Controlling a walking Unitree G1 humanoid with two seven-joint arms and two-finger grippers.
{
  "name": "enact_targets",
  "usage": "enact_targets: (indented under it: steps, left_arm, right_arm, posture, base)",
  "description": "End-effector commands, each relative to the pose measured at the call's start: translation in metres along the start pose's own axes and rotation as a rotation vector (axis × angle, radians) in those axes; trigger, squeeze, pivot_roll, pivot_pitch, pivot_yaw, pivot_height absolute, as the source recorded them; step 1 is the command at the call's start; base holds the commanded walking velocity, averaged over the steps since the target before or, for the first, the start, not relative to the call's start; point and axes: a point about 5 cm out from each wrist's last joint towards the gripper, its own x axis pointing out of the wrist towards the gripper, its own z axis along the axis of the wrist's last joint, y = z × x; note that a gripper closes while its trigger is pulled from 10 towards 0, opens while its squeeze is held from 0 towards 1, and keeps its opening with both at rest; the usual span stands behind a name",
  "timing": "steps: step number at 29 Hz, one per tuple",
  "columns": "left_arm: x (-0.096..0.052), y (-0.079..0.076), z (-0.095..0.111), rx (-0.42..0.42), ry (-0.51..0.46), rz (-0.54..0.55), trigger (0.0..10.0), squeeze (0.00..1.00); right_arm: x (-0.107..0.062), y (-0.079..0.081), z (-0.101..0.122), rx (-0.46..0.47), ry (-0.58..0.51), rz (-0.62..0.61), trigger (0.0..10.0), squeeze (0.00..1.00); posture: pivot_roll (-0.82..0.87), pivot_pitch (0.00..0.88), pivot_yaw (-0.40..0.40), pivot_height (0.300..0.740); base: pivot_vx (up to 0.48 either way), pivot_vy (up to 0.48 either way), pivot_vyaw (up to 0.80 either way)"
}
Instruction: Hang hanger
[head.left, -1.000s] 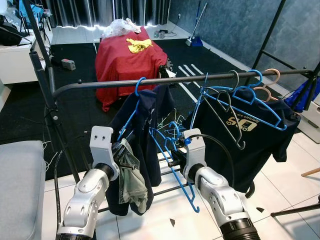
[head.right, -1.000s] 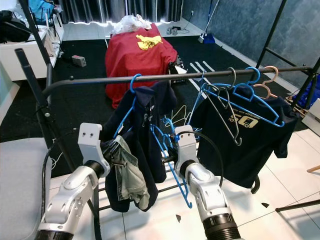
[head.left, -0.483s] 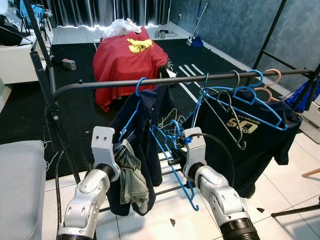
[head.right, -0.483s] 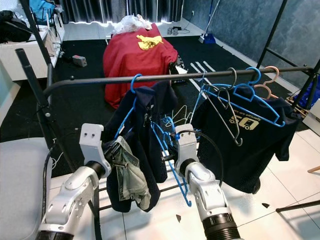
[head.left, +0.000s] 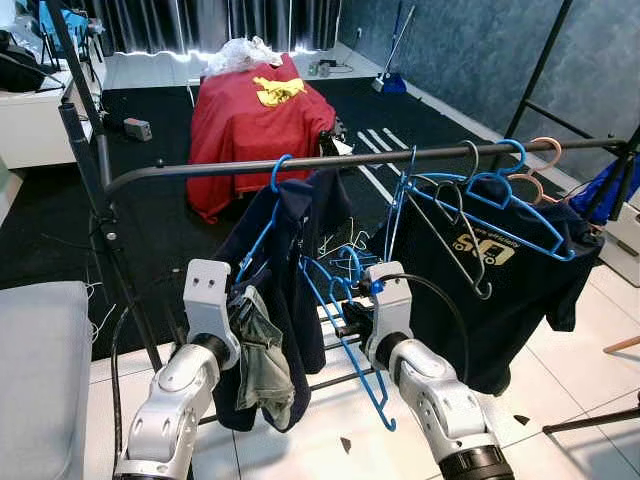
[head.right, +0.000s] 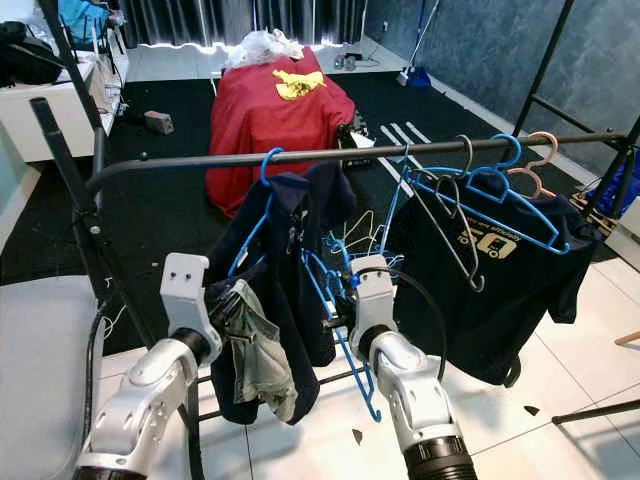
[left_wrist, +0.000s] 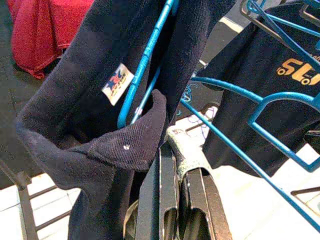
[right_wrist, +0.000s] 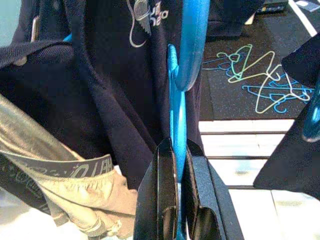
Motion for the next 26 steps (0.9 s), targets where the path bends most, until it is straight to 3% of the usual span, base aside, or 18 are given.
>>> enact_targets:
  steps: [1, 12, 20, 26]
  left_arm:
    - [-0.002, 0.000, 0.001, 0.011, 0.004, -0.007, 10.0, 0.00]
    - [-0.003, 0.000, -0.001, -0.005, 0.018, -0.001, 10.0, 0.00]
    - [0.001, 0.000, 0.000, -0.060, 0.049, -0.004, 10.0, 0.00]
    - [0.000, 0.000, -0.001, -0.110, 0.055, -0.004, 10.0, 0.00]
  right_arm:
    - [0.000, -0.003, 0.003, 0.015, -0.014, -0.013, 10.0, 0.00]
    - [0.001, -0.001, -0.003, -0.020, 0.024, -0.003, 10.0, 0.00]
    - [-0.001, 0.007, -0.004, 0.086, 0.041, 0.041, 10.0, 0.00]
    - [0.002, 0.010, -0.008, 0.011, 0.071, 0.050, 10.0, 0.00]
  posture:
    - [0.09, 0.000, -0.035, 0.740]
    - [0.09, 0.000, -0.023, 0.740]
    - [0.10, 0.000, -0.019, 0.740]
    - [0.11, 0.000, -0.025, 0.740]
  base:
    - [0.000, 0.000, 0.00]
    - [0.000, 0.000, 0.00]
    - [0.000, 0.000, 0.00]
    - [0.000, 0.000, 0.00]
